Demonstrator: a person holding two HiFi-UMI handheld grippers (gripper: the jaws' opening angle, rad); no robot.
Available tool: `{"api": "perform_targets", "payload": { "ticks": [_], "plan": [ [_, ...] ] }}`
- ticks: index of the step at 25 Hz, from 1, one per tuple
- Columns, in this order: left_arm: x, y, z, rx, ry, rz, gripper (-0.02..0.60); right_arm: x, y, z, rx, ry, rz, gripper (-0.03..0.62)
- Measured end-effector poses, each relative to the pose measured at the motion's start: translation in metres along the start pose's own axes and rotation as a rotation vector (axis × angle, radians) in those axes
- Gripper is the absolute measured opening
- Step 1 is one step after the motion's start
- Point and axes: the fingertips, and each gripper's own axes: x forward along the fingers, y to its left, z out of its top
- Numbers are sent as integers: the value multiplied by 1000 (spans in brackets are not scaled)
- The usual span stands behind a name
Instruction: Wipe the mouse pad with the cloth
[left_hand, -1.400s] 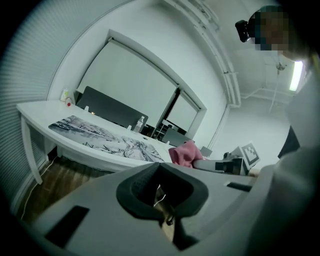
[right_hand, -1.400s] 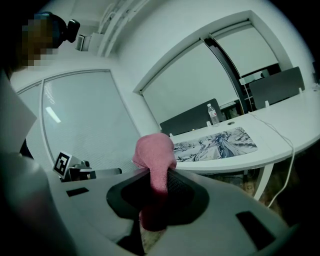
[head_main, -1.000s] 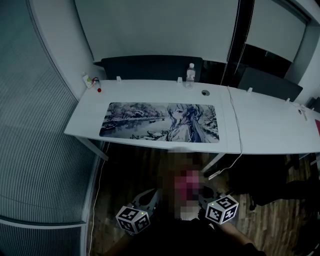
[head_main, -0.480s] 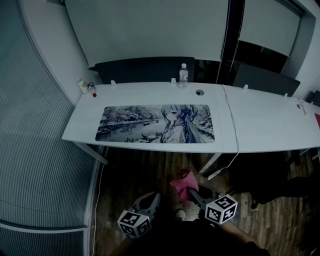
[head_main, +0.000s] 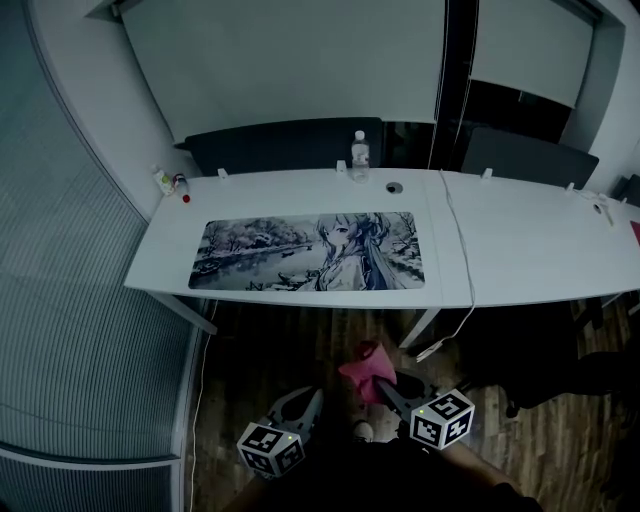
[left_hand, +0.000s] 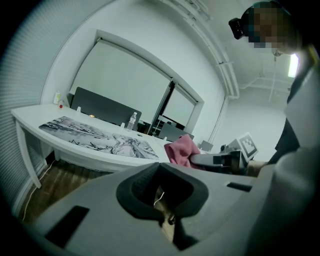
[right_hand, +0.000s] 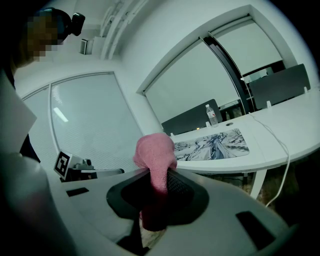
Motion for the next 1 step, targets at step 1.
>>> {"api": "perform_targets", "payload": {
  "ticks": [1],
  "plan": [
    [2,-1,1,2,0,0,5,0,-2,2,-2,-1,1,83]
  ]
}}
